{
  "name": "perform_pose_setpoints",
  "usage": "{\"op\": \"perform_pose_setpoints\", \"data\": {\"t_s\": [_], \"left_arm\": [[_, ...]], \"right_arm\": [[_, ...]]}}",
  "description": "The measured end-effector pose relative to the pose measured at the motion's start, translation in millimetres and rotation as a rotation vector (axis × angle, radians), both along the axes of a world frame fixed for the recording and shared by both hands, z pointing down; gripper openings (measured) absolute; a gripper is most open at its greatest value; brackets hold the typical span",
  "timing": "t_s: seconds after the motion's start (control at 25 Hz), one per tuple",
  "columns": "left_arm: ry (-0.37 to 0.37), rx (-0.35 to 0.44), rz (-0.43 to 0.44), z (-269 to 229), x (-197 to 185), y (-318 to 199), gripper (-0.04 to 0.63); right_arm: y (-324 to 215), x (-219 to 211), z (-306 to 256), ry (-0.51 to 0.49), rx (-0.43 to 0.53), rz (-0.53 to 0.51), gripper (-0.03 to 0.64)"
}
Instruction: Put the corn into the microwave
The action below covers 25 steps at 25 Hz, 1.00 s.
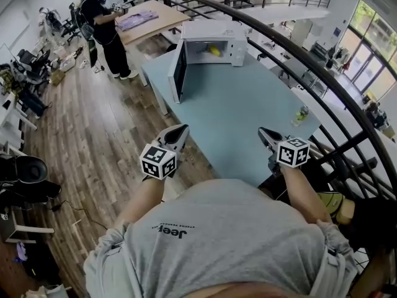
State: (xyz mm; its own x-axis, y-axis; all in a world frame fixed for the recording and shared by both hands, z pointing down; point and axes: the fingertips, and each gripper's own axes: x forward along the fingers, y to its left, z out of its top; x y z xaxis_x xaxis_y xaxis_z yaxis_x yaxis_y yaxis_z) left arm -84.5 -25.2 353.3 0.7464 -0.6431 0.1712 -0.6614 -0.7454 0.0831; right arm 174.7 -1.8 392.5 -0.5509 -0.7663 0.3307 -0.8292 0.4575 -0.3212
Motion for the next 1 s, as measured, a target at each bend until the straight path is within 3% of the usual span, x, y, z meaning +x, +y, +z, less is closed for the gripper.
{"op": "perform_pose_setpoints", "data": {"t_s": [1.0], "left_arm": [[0.003, -0.007, 0.007, -1.0, 6.4, 6.7, 0.018]], "right_arm": [[5.7, 9.5, -0.1, 0.036, 0.008, -0.002, 0.017]]}}
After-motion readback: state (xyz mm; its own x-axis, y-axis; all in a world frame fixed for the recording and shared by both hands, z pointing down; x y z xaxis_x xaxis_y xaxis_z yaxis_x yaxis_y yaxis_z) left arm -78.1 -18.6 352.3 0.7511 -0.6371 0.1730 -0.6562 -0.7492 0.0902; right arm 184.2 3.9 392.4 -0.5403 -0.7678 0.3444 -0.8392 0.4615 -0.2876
